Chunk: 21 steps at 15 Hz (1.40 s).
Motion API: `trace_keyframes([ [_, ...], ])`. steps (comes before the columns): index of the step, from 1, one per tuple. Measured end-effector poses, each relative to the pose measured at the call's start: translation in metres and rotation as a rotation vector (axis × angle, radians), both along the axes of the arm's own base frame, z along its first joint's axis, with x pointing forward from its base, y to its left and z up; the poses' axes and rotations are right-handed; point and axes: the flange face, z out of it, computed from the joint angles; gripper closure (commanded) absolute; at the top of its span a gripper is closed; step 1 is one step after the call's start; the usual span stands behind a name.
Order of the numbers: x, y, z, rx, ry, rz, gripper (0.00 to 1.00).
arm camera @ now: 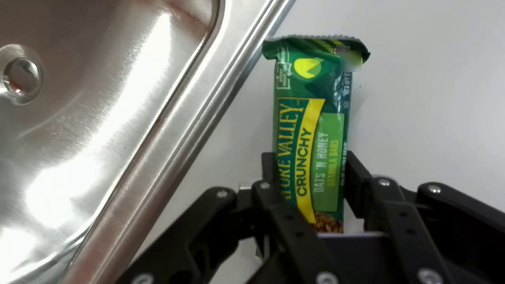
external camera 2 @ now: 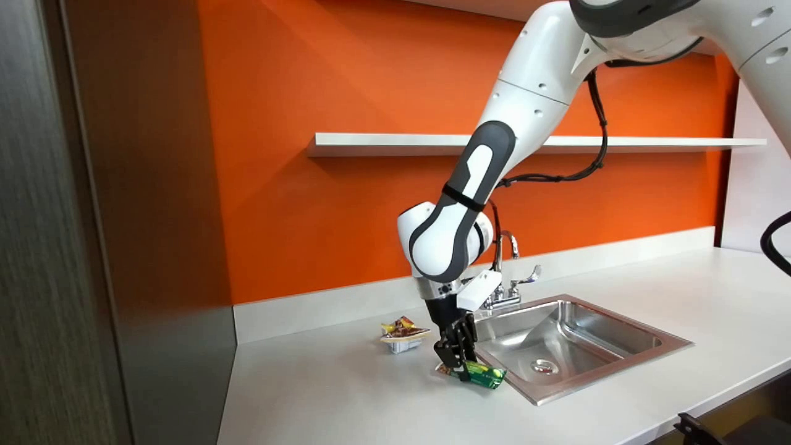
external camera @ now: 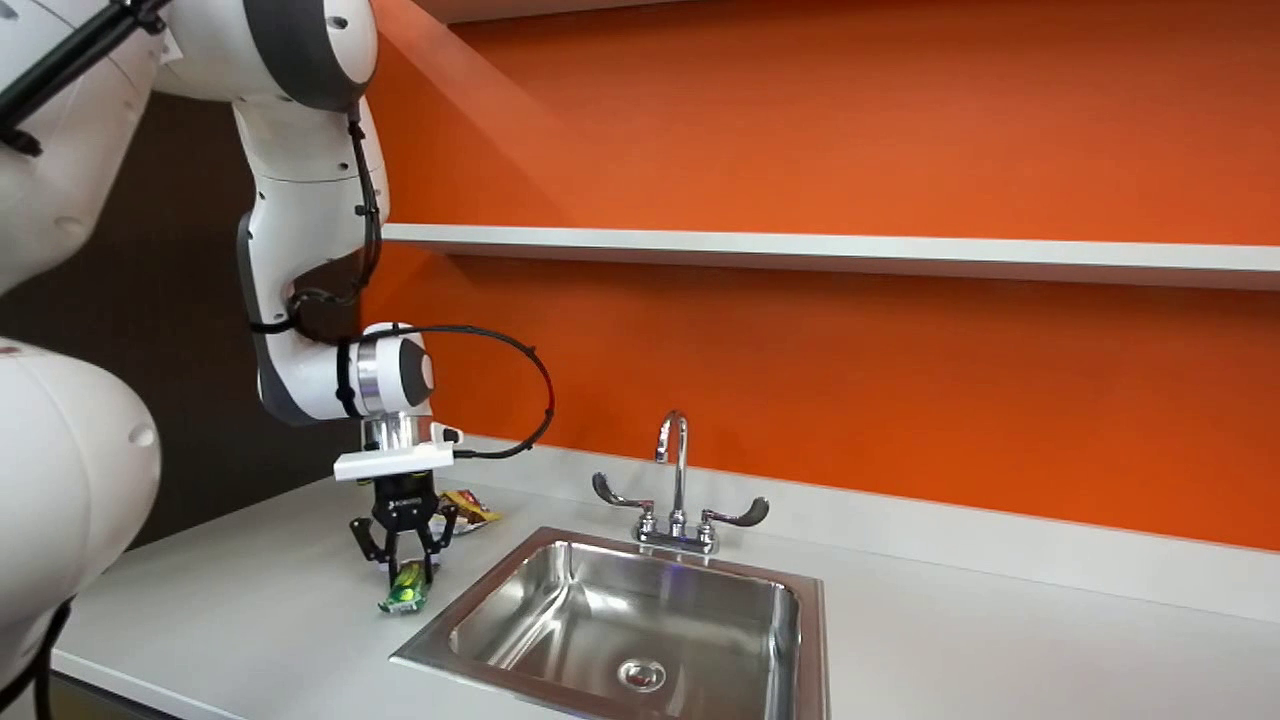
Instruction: Remove the packet from the sink
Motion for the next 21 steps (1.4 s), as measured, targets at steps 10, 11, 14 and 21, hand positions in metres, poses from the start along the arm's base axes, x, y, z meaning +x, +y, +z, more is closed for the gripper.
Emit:
trace_keyframes([
  [10, 0.003, 0.001, 0.006, 0.007, -0.019, -0.001, 0.0],
  [11, 0.004, 0.001, 0.009, 0.013, -0.026, -0.008, 0.0],
  [14, 0.006, -0.004, 0.022, 0.042, -0.071, -0.045, 0.0],
  [21, -0.015, -0.038, 0.054, 0.113, -0.209, -0.23, 0.0],
])
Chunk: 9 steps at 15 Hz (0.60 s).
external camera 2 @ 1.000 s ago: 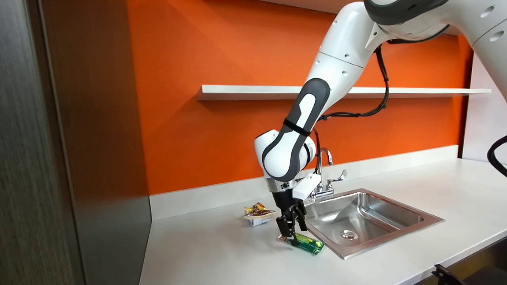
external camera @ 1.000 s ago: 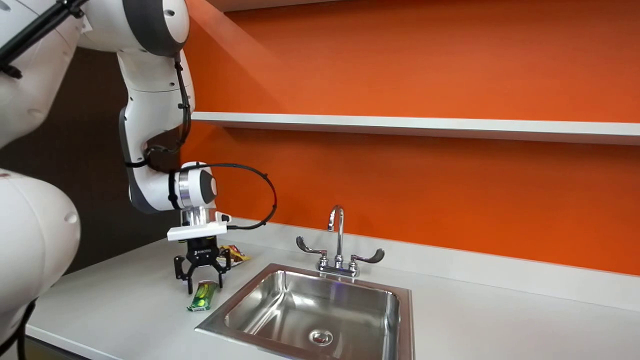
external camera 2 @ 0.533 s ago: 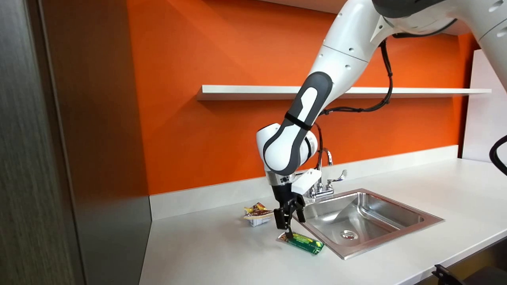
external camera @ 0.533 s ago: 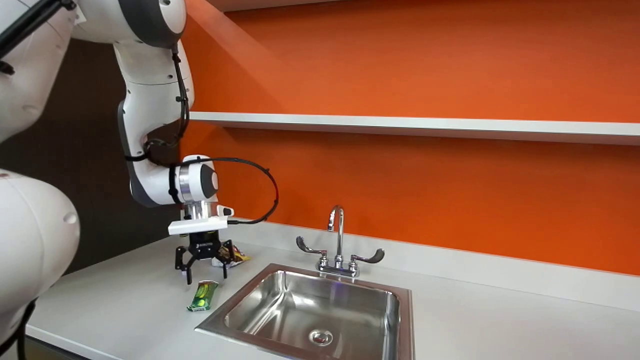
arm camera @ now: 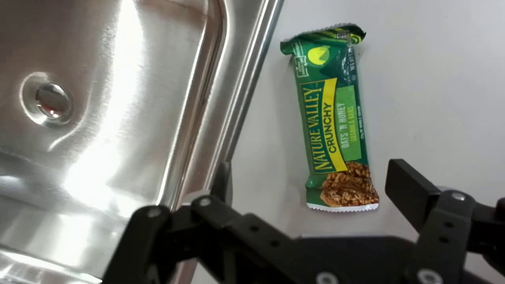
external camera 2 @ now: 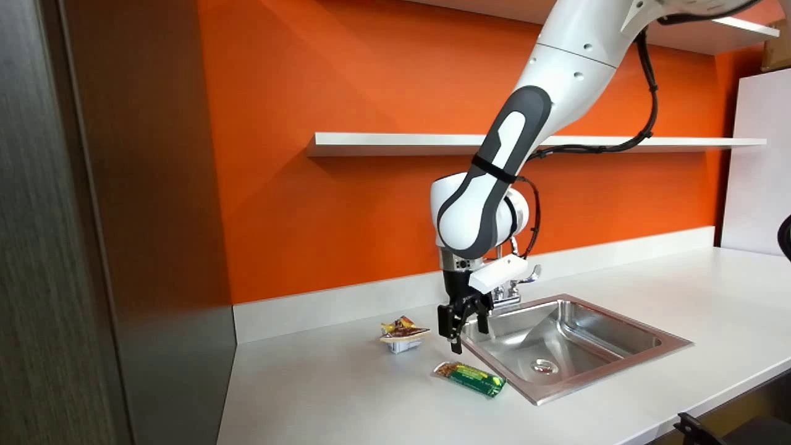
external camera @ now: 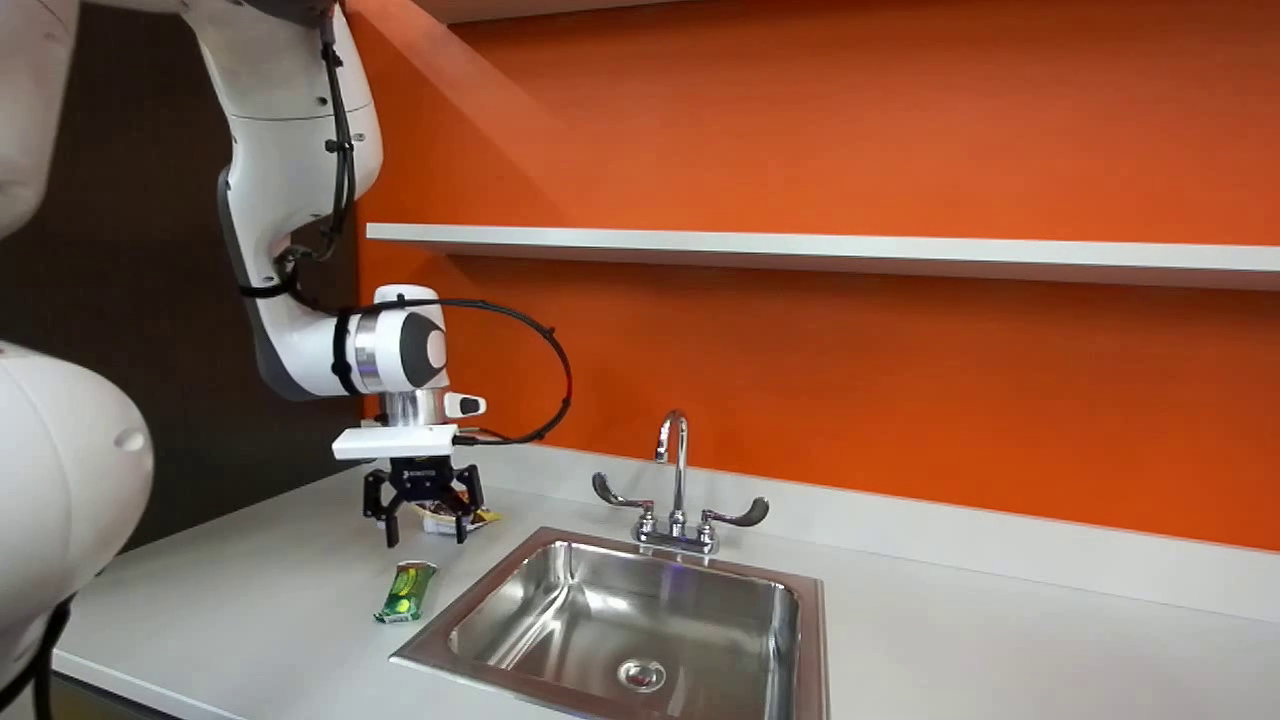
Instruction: Remove the packet from the sink
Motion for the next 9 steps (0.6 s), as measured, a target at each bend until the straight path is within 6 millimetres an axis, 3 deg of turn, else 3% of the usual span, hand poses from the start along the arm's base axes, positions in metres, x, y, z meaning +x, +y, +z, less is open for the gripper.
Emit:
trace_keyframes([
  [9, -0.052, -0.047, 0.02, 0.088, -0.11, -0.28, 0.0],
])
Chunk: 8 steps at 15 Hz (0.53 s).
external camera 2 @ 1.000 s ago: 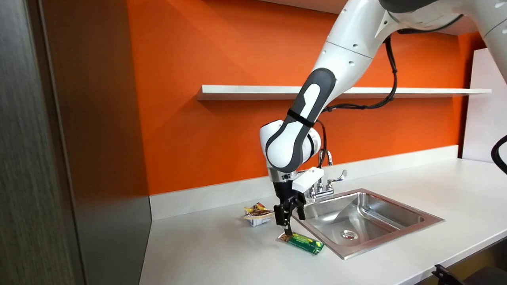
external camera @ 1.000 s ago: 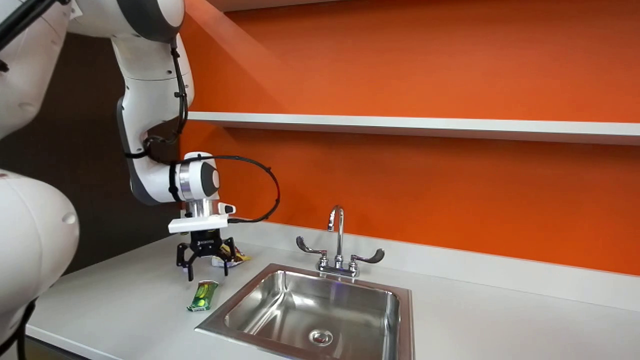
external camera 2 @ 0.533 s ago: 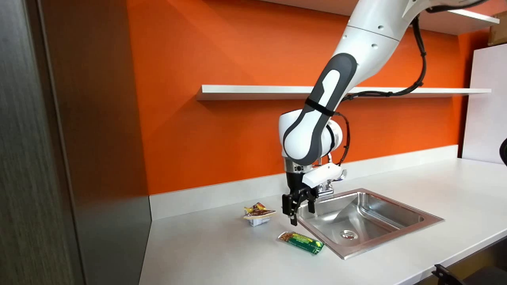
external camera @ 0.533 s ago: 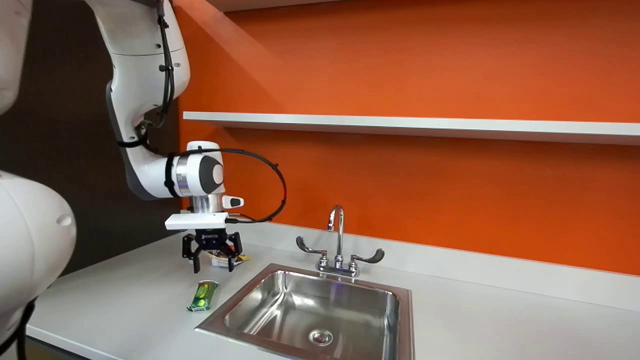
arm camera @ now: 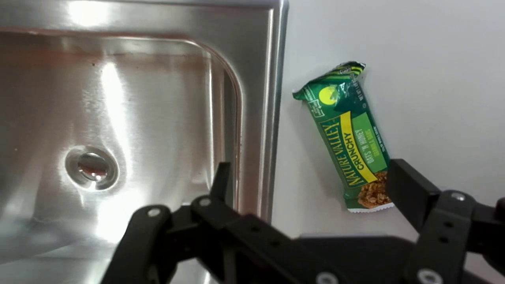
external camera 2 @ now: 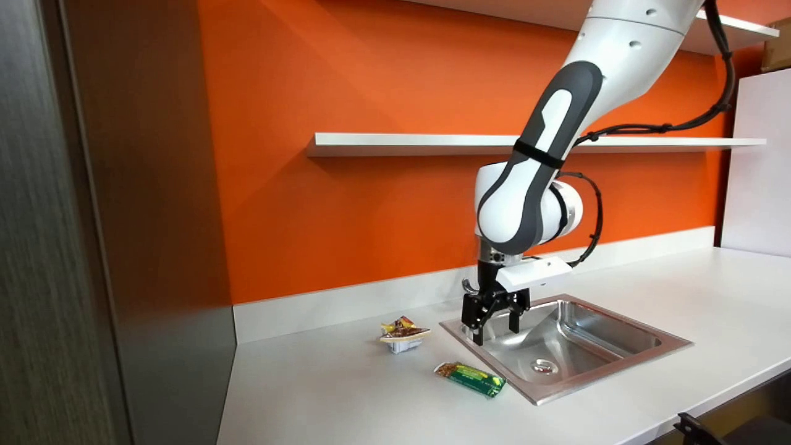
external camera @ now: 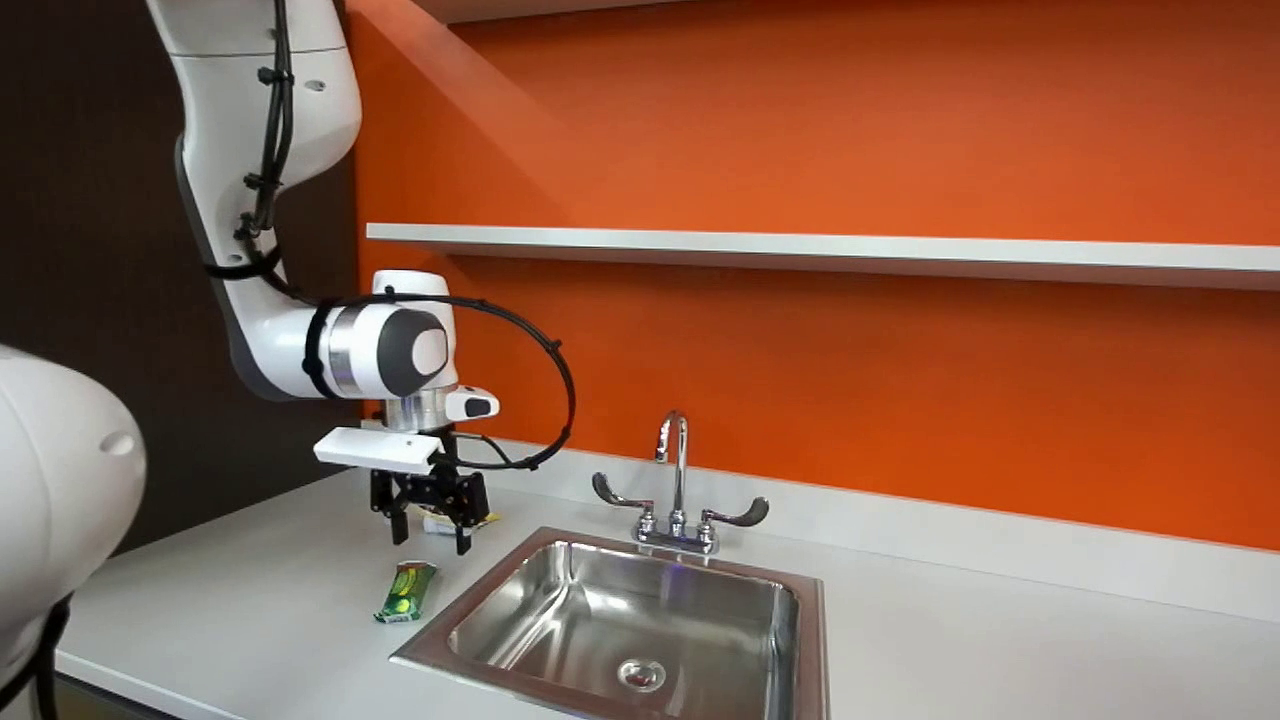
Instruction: Remove the packet from the sink
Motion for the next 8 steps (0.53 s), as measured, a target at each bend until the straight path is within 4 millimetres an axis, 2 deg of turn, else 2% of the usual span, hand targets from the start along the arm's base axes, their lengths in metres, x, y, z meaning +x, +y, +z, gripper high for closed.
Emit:
trace_keyframes([
  [8, -0.028, -0.03, 0.004, 0.059, -0.011, -0.17, 0.0],
])
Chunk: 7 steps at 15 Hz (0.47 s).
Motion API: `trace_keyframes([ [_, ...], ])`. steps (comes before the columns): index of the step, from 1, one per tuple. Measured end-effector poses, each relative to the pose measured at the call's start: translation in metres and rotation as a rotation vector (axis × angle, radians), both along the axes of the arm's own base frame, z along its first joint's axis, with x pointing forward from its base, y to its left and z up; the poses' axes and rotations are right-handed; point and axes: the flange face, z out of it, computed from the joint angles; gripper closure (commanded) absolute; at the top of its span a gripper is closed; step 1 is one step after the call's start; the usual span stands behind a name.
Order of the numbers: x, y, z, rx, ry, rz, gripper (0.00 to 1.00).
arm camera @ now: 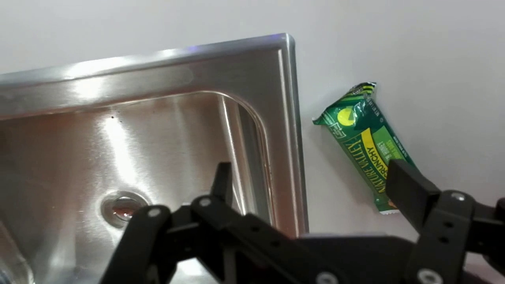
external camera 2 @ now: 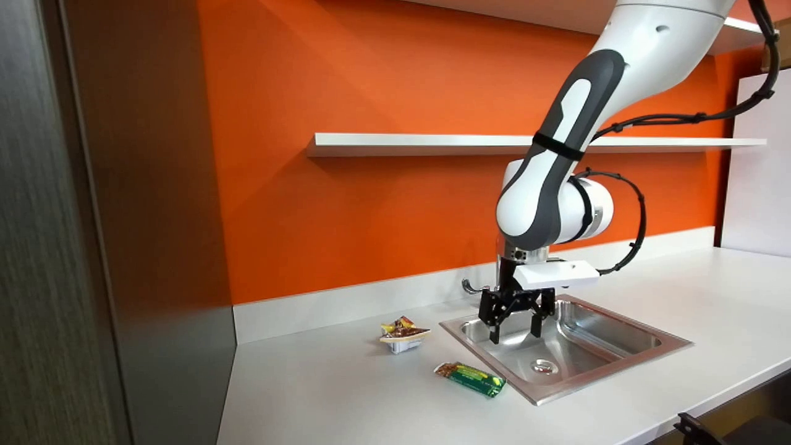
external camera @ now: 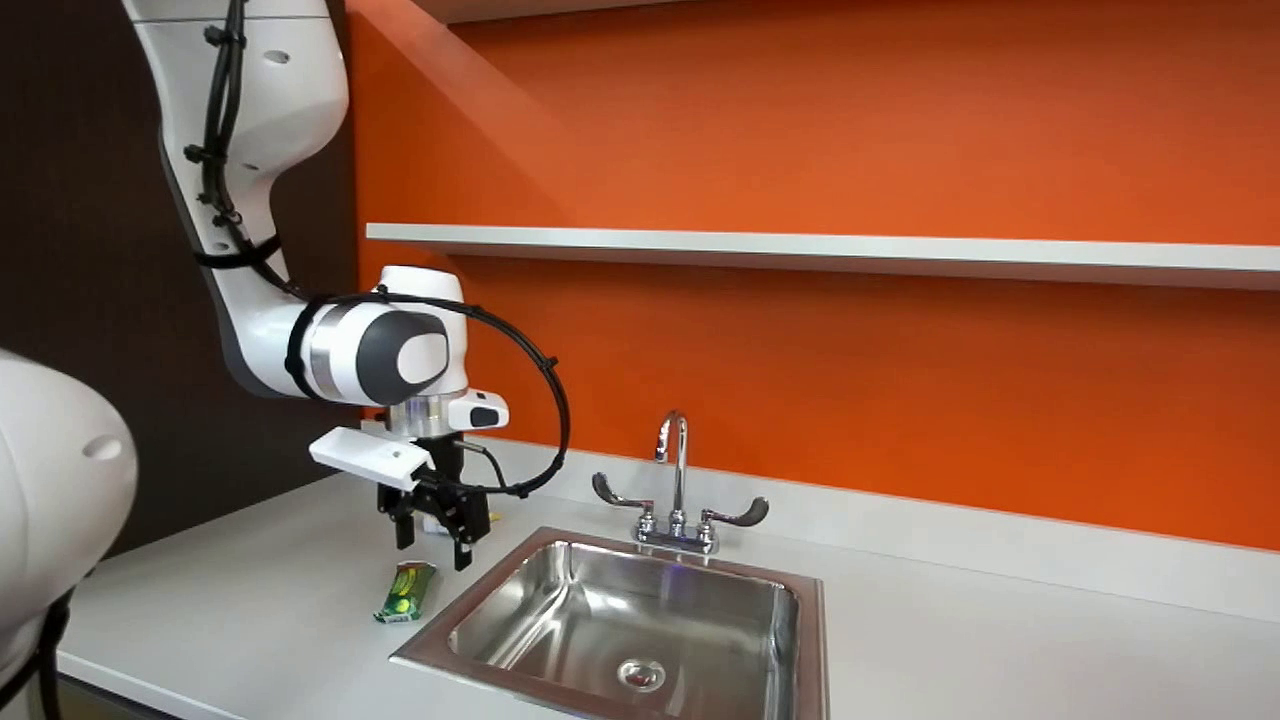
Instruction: Remove the packet from the sink
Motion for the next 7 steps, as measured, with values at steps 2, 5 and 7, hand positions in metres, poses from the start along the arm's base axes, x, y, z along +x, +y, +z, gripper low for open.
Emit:
trace_keyframes([
  [2, -0.0019, -0.0015, 0.0003, 0.001, 0.0, -0.006, 0.0],
  [5, -0.0024, -0.0016, 0.0001, 0.001, 0.001, -0.006, 0.0],
  [7, -0.0025, -0.0016, 0.0, 0.001, 0.001, -0.006, 0.0],
])
